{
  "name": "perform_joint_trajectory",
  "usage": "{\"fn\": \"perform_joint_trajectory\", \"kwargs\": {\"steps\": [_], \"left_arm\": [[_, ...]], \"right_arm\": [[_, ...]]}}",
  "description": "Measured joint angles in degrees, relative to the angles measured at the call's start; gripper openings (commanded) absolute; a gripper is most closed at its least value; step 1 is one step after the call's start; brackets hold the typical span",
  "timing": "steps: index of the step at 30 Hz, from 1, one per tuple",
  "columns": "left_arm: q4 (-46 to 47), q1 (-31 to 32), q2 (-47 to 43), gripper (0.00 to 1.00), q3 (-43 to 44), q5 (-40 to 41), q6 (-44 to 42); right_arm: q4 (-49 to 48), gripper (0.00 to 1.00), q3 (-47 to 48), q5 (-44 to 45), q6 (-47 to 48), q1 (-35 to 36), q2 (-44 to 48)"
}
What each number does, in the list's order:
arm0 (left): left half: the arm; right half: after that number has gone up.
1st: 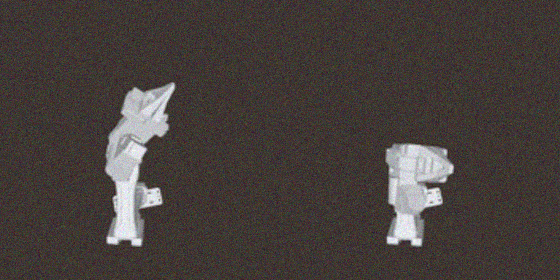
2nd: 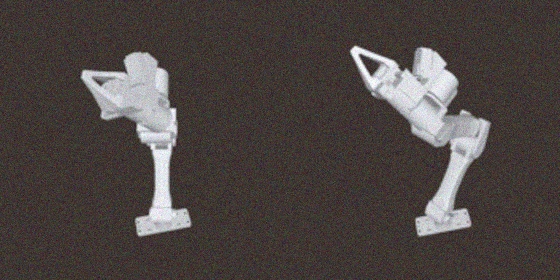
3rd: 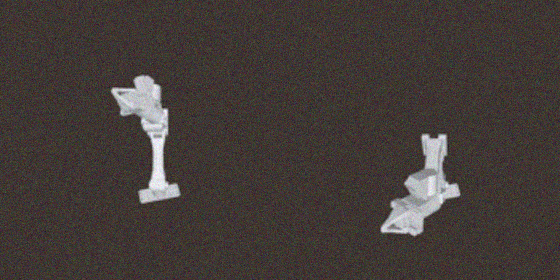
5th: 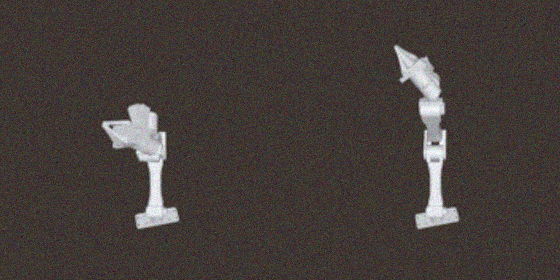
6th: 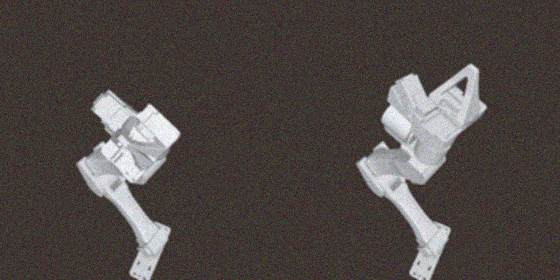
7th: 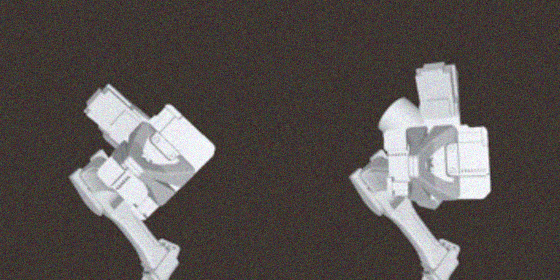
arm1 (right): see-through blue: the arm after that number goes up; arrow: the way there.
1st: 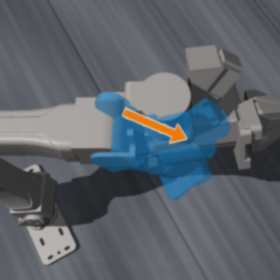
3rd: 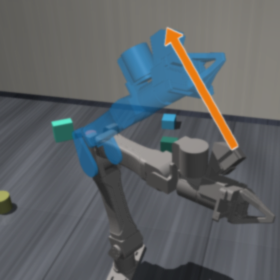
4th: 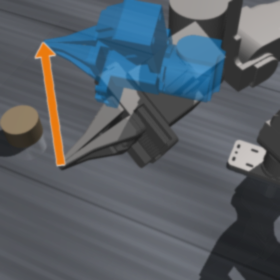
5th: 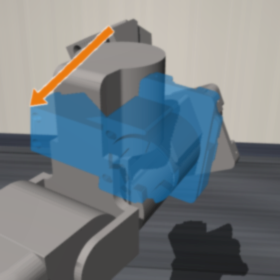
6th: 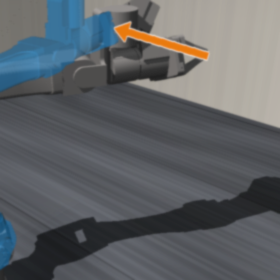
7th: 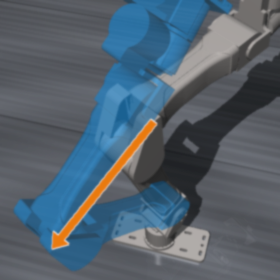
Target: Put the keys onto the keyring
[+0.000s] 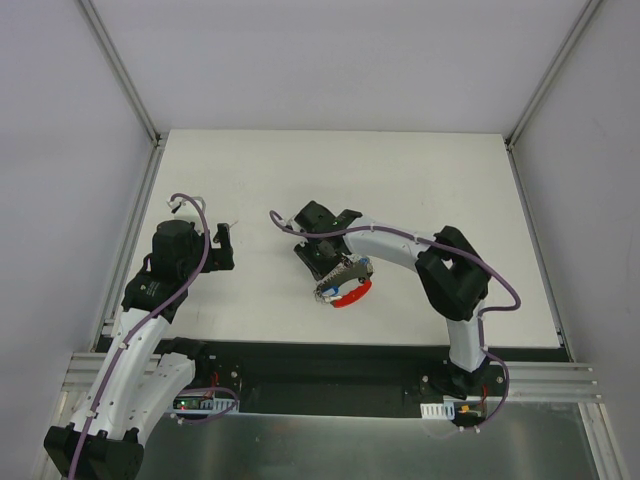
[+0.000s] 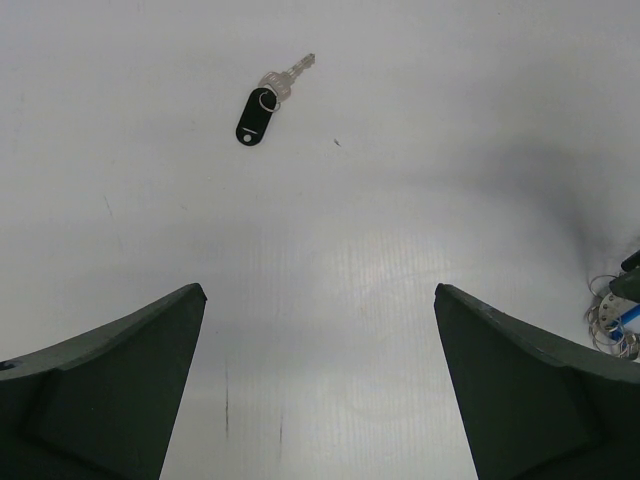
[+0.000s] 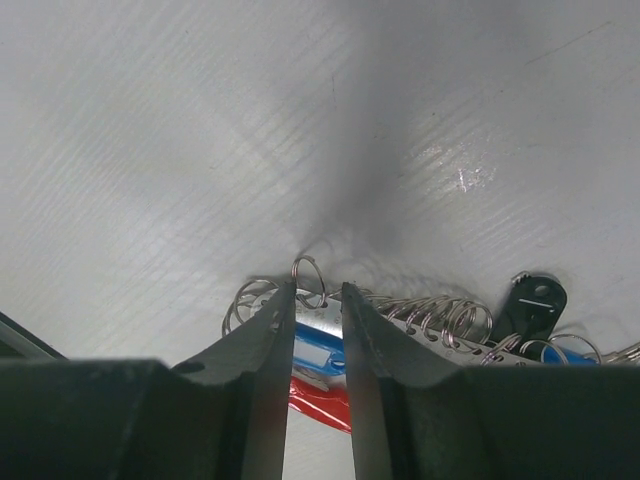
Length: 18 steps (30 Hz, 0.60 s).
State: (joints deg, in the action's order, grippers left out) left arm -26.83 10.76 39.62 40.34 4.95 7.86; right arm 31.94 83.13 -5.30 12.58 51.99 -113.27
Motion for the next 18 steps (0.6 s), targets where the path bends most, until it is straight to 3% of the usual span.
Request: {"fn": "perform_joint_trajectory", "kwargs": {"steps": [14, 18], "left_arm": [[0.0, 0.0, 0.0, 0.99, 0.0, -0.1, 0.0], [0.0, 0.0, 0.0, 0.99, 0.0, -0.4, 0.0]], "right_arm": [[0.0, 0.22, 0.0, -2.3, -1.4, -0.3, -1.9], [0.0, 0.17, 0.0, -2.5, -1.6, -0.4, -1.9]]}}
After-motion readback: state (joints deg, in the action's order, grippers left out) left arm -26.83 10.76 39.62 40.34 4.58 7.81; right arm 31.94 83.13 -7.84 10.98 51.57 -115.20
